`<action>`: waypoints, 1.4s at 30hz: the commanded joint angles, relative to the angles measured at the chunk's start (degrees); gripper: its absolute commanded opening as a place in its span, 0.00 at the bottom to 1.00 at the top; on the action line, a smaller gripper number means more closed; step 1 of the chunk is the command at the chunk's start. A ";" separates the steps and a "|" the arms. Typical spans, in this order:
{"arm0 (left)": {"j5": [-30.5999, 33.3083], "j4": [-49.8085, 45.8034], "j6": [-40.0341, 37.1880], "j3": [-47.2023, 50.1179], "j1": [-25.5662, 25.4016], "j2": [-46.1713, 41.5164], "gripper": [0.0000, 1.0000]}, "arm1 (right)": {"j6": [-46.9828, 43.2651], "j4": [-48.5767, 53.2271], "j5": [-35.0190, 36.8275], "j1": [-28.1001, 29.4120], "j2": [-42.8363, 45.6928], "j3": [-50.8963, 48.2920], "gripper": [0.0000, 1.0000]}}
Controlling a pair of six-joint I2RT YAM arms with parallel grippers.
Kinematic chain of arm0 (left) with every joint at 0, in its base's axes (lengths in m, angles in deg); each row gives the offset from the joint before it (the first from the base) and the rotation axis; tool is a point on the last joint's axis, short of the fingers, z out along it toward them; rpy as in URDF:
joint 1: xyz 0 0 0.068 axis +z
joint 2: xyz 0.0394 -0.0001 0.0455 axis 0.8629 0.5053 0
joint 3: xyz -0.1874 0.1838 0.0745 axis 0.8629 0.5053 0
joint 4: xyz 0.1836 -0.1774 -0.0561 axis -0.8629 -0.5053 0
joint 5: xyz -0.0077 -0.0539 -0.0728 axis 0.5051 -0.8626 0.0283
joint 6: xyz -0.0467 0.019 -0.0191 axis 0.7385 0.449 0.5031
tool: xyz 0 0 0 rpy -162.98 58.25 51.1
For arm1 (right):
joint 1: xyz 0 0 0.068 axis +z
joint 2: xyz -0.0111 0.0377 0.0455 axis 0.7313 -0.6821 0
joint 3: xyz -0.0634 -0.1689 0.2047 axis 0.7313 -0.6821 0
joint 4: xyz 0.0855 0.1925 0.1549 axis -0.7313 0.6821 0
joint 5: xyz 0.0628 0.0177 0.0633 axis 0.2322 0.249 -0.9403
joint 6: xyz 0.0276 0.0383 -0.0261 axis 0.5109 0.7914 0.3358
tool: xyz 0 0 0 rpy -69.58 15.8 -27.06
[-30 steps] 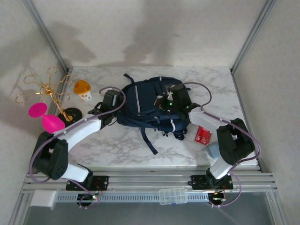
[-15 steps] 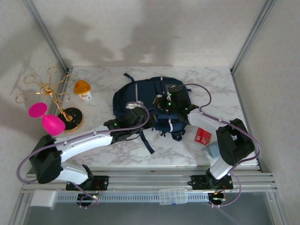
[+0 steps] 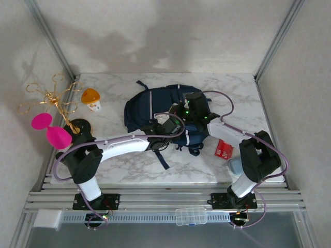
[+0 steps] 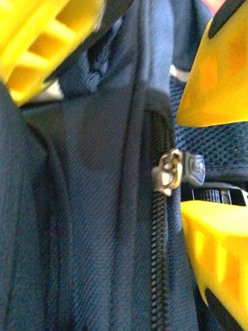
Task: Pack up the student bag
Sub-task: Unzip the student bag at the center of the table.
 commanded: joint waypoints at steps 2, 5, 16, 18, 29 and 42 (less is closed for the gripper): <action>7.55 -4.40 2.50 -2.98 1.79 2.56 0.33 | 1.12 -9.95 -3.05 -0.61 2.23 4.69 0.00; 8.44 -3.14 1.10 -2.99 2.19 2.49 0.26 | 0.70 -9.67 -3.37 -0.93 2.22 4.96 0.00; 7.93 -0.22 -7.01 -3.83 3.16 1.07 0.10 | 0.59 -10.41 -4.30 -1.48 1.30 4.49 0.00; 7.93 0.94 -8.24 -2.48 3.24 -0.79 0.06 | 0.28 -10.01 -4.79 -1.87 1.08 4.75 0.00; 2.61 -3.96 -17.12 6.55 6.55 -11.82 0.00 | -4.50 -2.03 -6.59 -4.87 1.52 7.52 0.00; -5.96 3.11 -18.41 8.91 8.43 -13.19 0.00 | -10.51 11.57 -0.12 -2.86 10.04 2.50 0.66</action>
